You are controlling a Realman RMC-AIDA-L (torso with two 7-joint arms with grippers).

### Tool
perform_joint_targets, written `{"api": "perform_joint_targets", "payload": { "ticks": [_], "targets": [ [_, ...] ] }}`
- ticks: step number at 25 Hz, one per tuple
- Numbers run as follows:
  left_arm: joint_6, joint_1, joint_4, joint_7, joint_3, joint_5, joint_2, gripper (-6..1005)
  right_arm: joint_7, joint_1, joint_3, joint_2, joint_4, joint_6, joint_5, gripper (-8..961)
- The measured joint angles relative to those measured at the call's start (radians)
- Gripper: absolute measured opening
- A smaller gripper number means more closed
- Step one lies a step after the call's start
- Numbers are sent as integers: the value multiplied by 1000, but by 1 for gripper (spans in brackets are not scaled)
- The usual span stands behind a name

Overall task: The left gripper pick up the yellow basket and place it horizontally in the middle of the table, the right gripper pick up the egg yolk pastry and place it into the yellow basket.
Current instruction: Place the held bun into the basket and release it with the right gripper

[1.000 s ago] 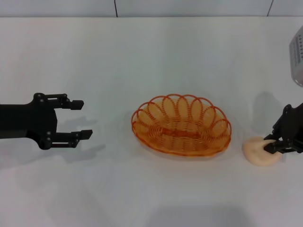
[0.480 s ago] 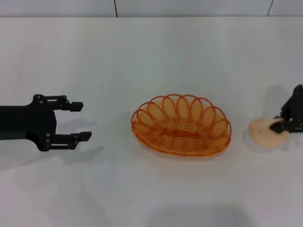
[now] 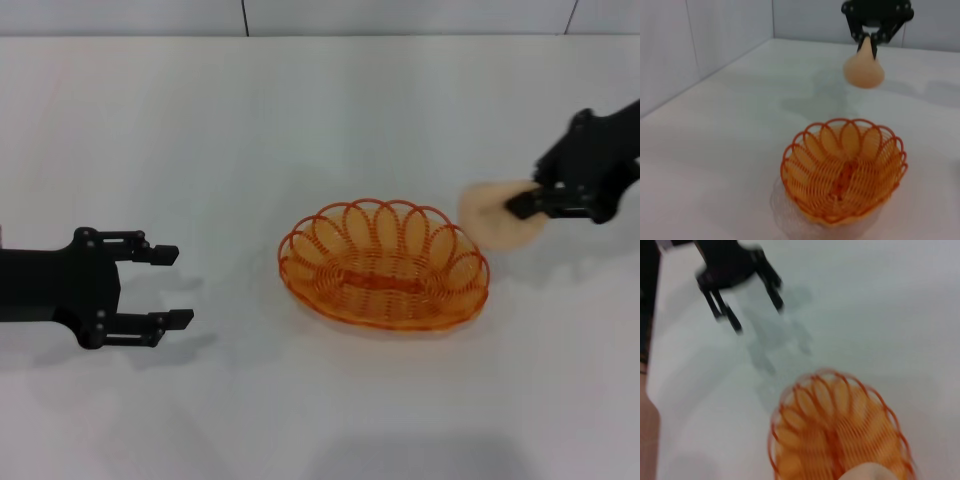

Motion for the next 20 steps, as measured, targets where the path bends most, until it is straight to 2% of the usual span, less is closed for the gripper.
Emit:
{"api": "perform_joint_targets", "payload": {
  "ticks": [4,9,20],
  "targets": [
    [-1,4,0,-2,-2,11,2,732,6,3,-78,2,40,71,99,45],
    [0,5,0,-3,-1,11,8,732,16,-6,-192,6,112,223,194,42],
    [1,-3,16,-2,-4,12,12,731,-35,-29,-266,6,262,376,277,49]
  ]
}}
